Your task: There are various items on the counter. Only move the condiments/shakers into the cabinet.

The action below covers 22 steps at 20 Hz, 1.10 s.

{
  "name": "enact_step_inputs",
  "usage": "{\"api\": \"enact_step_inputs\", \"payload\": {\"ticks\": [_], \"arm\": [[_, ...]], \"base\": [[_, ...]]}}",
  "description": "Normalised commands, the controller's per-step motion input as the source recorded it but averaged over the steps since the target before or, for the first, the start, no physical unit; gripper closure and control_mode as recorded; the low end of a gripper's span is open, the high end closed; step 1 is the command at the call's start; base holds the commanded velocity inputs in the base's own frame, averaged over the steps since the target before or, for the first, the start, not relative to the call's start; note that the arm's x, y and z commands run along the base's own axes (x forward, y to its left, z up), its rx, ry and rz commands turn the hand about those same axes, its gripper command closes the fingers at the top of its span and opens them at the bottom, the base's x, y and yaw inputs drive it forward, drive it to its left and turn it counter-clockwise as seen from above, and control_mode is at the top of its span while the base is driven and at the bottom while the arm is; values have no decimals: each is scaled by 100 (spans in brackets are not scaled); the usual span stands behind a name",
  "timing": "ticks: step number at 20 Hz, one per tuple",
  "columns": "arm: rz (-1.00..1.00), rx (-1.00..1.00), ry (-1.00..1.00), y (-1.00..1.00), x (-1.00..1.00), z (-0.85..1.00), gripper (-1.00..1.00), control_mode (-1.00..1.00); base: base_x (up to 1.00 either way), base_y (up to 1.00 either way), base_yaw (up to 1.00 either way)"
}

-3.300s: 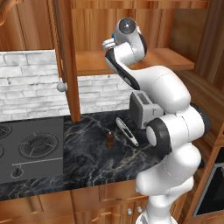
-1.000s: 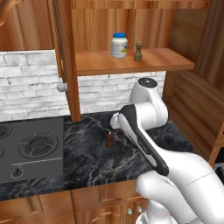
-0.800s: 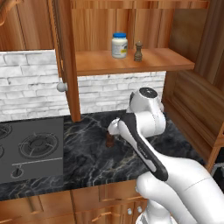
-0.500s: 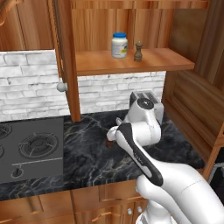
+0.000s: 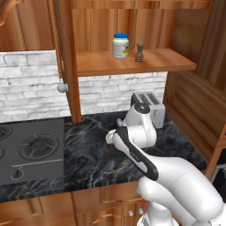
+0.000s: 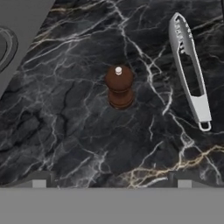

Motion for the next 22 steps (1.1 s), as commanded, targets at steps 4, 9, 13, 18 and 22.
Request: {"api": "enact_step_inputs", "payload": {"ticks": [4,9,13,18,22], "arm": [[0,-3,8,6,20,-20,-100,-100],[0,-2,4,0,25,-19,-100,-100],[0,0,0,3,24,-14,-100,-100],[0,0,0,13,20,-9,-100,-100],[0,0,0,16,25,-5,-100,-100]], "base": [[0,0,0],[0,0,0],[0,0,0],[0,0,0],[0,0,0]]}}
